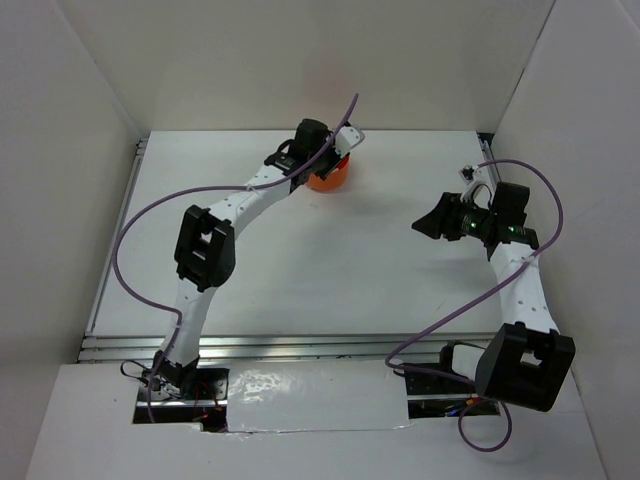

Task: Sort the stationery into containers
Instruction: Place the stationery into the container

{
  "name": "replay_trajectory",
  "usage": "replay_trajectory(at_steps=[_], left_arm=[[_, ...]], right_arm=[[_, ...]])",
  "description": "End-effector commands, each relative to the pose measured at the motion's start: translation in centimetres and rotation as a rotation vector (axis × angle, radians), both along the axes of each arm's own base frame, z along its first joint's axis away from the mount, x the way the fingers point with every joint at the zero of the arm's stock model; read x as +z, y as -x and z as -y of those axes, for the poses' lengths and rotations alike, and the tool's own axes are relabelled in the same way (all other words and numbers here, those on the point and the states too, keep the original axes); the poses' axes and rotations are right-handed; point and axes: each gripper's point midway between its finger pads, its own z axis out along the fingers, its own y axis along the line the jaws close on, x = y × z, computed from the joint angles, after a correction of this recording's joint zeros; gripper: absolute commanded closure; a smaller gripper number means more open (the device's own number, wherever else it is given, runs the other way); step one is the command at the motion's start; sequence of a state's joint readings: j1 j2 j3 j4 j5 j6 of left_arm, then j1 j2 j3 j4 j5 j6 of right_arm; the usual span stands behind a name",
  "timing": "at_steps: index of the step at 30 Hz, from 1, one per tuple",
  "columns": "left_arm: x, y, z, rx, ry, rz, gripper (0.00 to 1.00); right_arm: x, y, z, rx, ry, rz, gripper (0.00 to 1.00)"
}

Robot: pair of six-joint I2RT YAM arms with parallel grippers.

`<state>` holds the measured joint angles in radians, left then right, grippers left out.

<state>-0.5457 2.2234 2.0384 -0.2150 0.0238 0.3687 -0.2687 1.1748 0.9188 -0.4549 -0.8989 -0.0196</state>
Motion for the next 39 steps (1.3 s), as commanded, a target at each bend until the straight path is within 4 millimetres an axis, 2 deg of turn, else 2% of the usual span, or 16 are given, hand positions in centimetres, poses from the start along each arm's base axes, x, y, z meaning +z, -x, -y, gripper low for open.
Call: replay_trajectory(at_steps=[1,8,25,27,28,31,32,34,36,37,39], left_arm=[[1.9,-1.5,1.0,-0.016,0.039,0.083,1.0],[0.6,-2.3,1.1,-0.01,0.038,0.076,1.0],[-0.7,-3.0,0.8,0.009,0.028,0.062,1.0],[-0.6,-3.2,0.7,0.014,0.033,0.063,0.93],[-0.4,-3.3,0.6,0.02,0.037,0.065,0.86],[0.1,-3.5,0.5,0.036,0.048,0.074,0.71],[0.8,-3.6,0.6,0.04,0.06,0.088,0.6],[2.0,-3.6,0.6,0.046,0.085,0.101,0.46],[3.6,-3.6,0.7,0.05,0.111,0.118,0.41],[4.6,-3.6,0.8,0.049,0.123,0.131,0.34],[5.5,-3.4,0.9,0.048,0.127,0.135,0.31]], right_arm=[[0.5,-0.2,0.1,0.009,-0.013,0.039,0.42],[0.3,-0.3,0.3,0.003,-0.025,0.032,0.42],[0.1,-0.3,0.6,0.006,-0.053,0.024,0.42],[0.2,-0.3,0.5,-0.004,-0.07,0.009,0.42],[0.1,-0.3,0.5,-0.004,-0.072,0.008,0.42],[0.1,-0.2,0.5,-0.004,-0.077,0.005,0.41],[0.1,-0.2,0.4,-0.004,-0.076,0.007,0.41],[0.0,-0.2,0.4,-0.005,-0.077,0.007,0.41],[0.1,-0.1,0.4,-0.003,-0.081,0.006,0.41],[0.1,-0.1,0.4,-0.004,-0.082,0.007,0.41],[0.3,-0.1,0.3,-0.003,-0.084,0.012,0.41]])
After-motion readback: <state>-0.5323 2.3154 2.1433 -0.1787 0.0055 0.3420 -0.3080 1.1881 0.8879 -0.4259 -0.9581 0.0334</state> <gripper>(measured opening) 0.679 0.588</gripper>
